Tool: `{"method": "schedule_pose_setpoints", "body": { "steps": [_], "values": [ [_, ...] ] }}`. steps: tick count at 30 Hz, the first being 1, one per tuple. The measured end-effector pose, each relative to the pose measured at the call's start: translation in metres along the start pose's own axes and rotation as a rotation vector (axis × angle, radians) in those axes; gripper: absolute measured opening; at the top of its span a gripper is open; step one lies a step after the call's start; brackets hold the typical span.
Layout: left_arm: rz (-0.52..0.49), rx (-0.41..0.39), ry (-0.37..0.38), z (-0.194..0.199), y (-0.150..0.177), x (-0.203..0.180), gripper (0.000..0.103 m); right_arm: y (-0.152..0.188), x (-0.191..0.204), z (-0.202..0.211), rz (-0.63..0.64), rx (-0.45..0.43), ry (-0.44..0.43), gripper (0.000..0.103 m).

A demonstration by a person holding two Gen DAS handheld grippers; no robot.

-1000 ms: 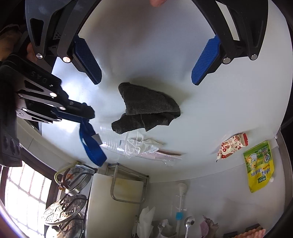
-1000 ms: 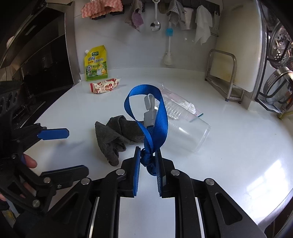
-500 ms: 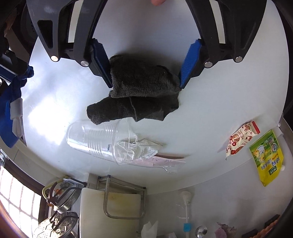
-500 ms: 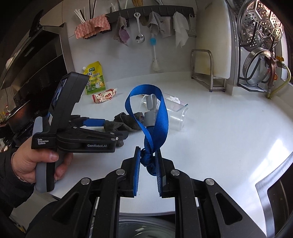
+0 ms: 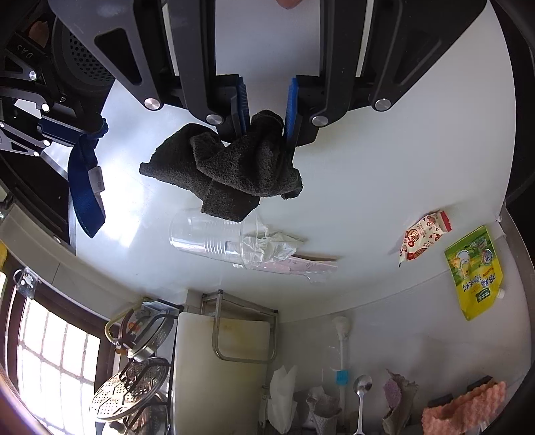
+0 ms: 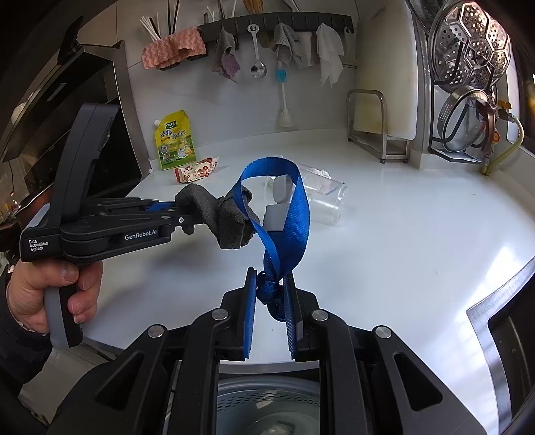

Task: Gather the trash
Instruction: 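Grasp the dark grey cloth with the left gripper and lift it, then carry the strap and cloth over the grey bin and open both grippers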

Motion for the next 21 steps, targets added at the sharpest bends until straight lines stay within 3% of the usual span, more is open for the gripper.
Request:
{"method": "schedule_pose_setpoints", "body": {
  "steps": [8,21],
  "values": [
    [0.011,-0.044,0.011,0.046,0.013,-0.01,0.018,0.014,0.011,0.028,-0.005,-0.008,0.01,0.015],
    [0.004,-0.047,0.021,0.089,0.047,-0.027,0.018,0.052,0.017,0.068,-0.026,-0.001,0.045,0.015]
  ]
}}
Point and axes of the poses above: each gripper's, at about its wrist camera, not at the fingertips, and z roughly against the way its jaws point, x to its left, y to its underside, the point moved 6 cm from there along -z, roughly the way its jaws point, and after that the axes turned 11 degrees about -z, right-handed, at the moved point
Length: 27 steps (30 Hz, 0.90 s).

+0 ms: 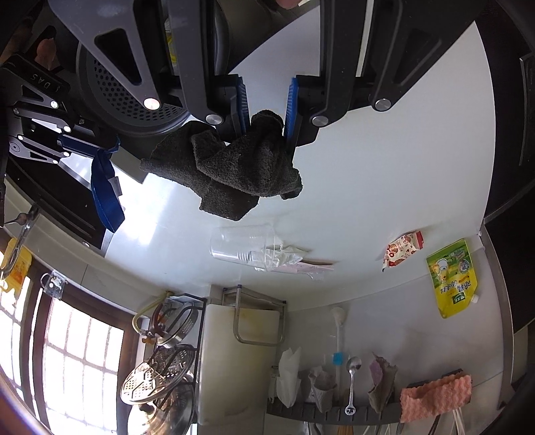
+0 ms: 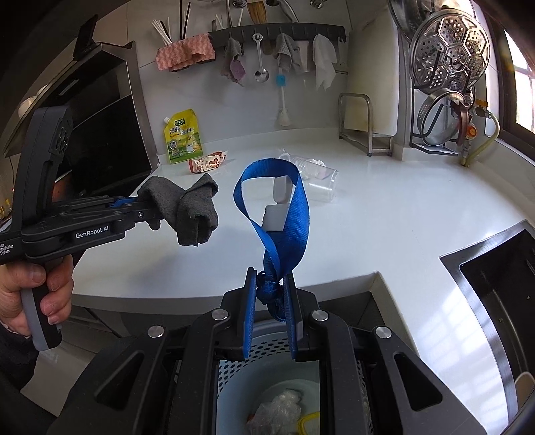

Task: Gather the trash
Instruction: 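Carry the strap and cloth over the grey bin and open both grippers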

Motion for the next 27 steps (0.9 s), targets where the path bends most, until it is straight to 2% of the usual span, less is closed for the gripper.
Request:
{"method": "schedule_pose_setpoints", "body": {
  "steps": [17,27],
  "values": [
    [0.015,-0.007,0.046,0.023,0.026,-0.03,0.018,0.068,-0.019,0.029,-0.065,0.057,0.071,0.015],
    [-0.012,0.004,0.083,0.021,0.035,-0.063,0.019,0.119,-0.03,0.029,-0.069,0.129,0.119,0.015]
  ]
}}
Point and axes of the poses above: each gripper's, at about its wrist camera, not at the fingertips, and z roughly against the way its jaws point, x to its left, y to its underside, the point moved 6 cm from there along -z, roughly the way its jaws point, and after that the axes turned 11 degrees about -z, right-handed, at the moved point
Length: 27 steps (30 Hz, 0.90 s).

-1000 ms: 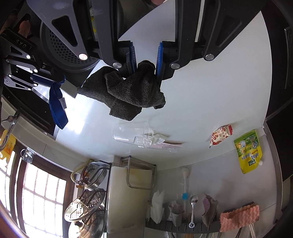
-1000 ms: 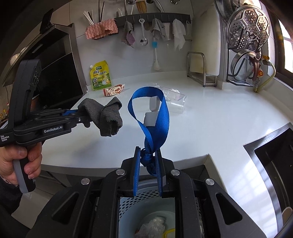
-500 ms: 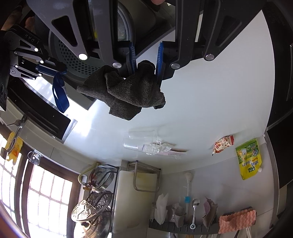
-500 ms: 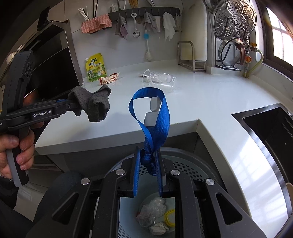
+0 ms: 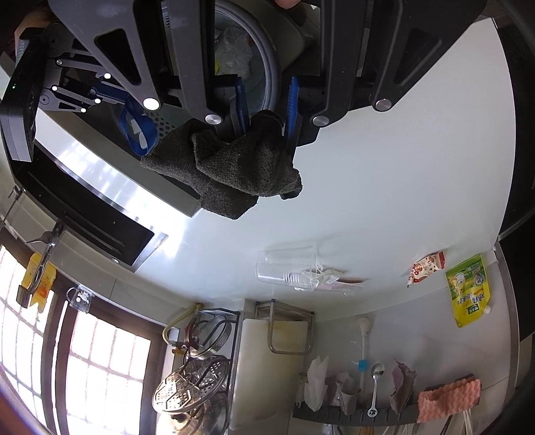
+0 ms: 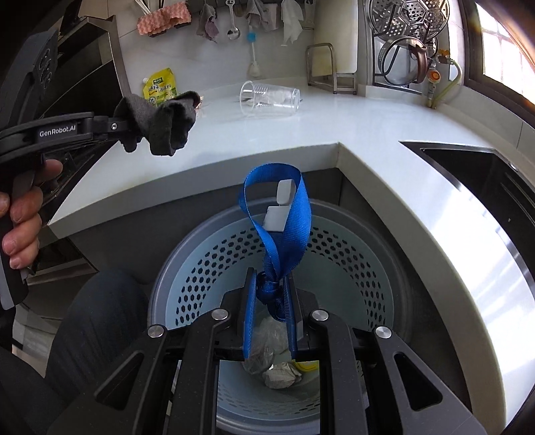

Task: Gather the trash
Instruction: 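Carry the strap and cloth over the grey bin and open both grippers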

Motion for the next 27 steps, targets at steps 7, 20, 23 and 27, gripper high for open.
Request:
{"method": "schedule_pose_setpoints", "body": {
  "steps": [7,20,23,27],
  "values": [
    [-0.013,0.018,0.023,-0.007,0.008,-0.019,0.019,0.014,-0.01,0.0,-0.023,0.014,0.004,0.015],
    [-0.041,0.052,0.056,-0.018,0.015,-0.038,0.019,0.018,-0.014,-0.006,-0.041,0.032,-0.001,0.015],
    [-0.046,0.053,0.057,-0.019,0.015,-0.04,0.019,0.018,-0.015,-0.007,-0.042,0.032,-0.003,0.015],
    [-0.054,0.06,0.063,-0.022,0.016,-0.042,0.02,0.02,-0.016,-0.009,-0.046,0.036,-0.004,0.015]
  ]
}}
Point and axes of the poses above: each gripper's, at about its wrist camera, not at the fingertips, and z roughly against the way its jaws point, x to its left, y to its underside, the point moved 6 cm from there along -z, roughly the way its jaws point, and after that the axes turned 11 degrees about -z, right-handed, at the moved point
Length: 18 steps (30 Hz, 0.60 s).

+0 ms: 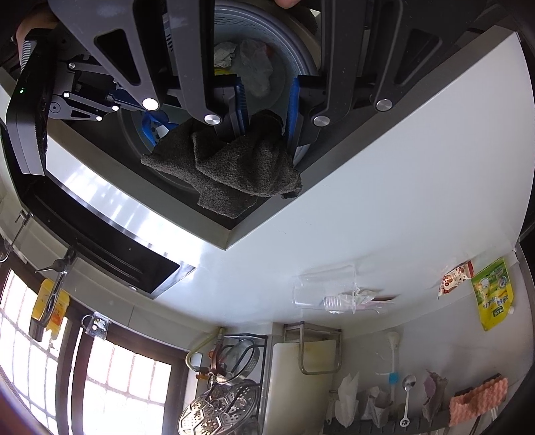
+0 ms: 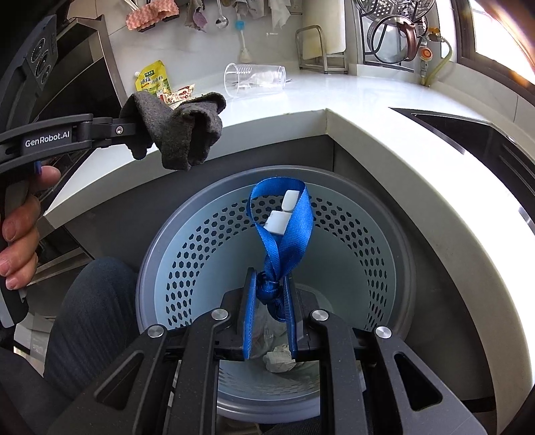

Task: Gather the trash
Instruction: 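Carry the strap and cloth over the grey bin and open both grippers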

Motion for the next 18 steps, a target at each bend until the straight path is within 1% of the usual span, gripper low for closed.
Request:
{"method": "schedule_pose_setpoints", "body": {
  "steps": [18],
  "values": [
    [-0.032,0.027,0.017,-0.01,0.003,-0.013,0.02,0.007,-0.005,-0.001,-0.016,0.01,-0.009,0.015]
  ]
}}
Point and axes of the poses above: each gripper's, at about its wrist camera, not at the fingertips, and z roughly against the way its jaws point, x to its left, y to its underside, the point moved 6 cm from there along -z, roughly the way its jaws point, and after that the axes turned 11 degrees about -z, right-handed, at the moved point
